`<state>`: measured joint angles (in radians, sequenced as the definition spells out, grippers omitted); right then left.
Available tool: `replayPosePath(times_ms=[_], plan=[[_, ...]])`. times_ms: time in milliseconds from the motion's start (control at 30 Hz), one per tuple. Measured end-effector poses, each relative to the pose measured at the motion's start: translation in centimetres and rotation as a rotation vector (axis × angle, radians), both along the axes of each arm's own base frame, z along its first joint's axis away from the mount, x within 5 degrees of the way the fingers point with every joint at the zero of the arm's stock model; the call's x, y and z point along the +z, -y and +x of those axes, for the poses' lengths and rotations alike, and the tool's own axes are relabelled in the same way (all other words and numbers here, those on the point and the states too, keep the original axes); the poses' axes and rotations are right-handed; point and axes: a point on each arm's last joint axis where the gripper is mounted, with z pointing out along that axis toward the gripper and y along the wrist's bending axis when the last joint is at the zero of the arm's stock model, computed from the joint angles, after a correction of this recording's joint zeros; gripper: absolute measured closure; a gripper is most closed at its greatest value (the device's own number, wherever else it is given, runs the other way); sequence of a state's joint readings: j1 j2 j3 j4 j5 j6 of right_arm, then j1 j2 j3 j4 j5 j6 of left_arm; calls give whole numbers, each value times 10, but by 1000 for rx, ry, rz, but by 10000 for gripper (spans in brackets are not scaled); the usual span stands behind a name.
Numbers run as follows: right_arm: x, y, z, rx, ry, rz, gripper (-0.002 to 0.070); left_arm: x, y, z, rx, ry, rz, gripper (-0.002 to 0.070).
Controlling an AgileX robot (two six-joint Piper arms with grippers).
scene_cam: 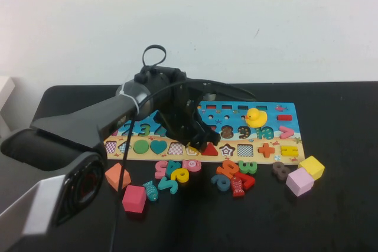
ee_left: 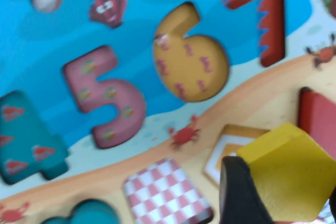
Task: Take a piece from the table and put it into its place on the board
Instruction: Place the "Pentagon" into the hole of the Pentagon
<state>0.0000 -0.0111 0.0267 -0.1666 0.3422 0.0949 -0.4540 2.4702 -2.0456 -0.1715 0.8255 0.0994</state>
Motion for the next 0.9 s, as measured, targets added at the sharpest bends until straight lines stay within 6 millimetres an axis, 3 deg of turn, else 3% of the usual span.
replayPosePath(times_ms=[200, 633, 900], plan=[[0, 0, 0, 0, 0, 0, 657, 0, -11, 5, 30, -16, -9, 361], [0, 0, 0, 0, 0, 0, 657, -13, -5, 2, 17, -68, -66, 360], [0, 0, 0, 0, 0, -1, 657, -14, -6, 2, 17, -62, -45, 298]])
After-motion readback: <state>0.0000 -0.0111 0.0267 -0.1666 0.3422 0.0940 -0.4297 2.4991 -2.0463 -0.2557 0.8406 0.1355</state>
